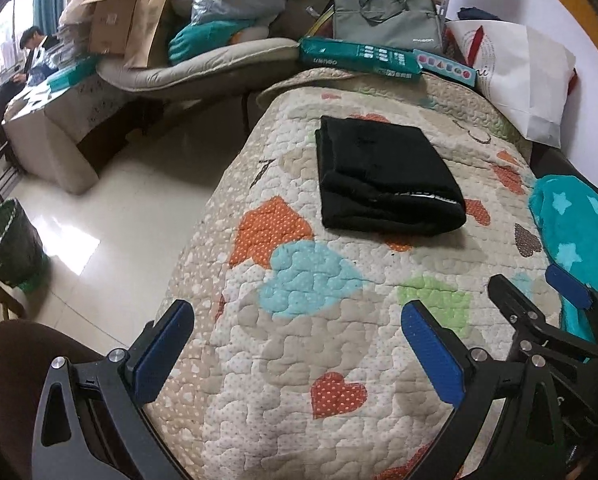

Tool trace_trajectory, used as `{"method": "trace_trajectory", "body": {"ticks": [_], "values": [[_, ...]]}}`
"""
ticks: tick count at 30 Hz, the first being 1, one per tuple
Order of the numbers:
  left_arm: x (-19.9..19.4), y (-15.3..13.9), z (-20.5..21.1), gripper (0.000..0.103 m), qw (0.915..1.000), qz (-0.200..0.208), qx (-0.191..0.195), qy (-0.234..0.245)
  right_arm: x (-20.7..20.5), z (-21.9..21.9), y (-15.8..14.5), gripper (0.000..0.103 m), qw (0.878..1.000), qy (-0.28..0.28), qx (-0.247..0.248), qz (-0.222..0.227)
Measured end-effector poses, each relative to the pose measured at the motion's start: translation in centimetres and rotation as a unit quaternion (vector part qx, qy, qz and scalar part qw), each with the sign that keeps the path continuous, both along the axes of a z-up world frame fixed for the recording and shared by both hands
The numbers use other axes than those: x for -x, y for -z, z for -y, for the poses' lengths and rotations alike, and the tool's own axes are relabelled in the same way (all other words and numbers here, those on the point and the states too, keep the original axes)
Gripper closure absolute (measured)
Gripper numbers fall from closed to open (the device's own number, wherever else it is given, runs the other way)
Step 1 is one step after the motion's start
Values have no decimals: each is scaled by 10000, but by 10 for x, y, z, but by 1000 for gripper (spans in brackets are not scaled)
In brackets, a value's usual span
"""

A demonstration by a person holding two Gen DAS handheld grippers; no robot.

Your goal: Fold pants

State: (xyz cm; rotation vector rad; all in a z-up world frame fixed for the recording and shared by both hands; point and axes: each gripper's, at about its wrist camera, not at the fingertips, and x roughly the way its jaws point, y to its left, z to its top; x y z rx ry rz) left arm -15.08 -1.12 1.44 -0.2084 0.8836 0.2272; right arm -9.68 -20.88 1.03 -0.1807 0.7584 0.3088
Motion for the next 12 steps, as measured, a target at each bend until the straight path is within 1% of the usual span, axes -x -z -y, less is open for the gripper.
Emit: {"method": "trace_trajectory", "body": {"ticks": [5, 12], "values": [[-3, 8, -6, 0, 9997, -165, 149, -58, -2, 1, 2, 15, 10000, 58, -16, -70], [-4, 10, -7, 0, 9995, -238, 191, -91, -2, 1, 2, 14, 9999, 67, -7, -78]]}}
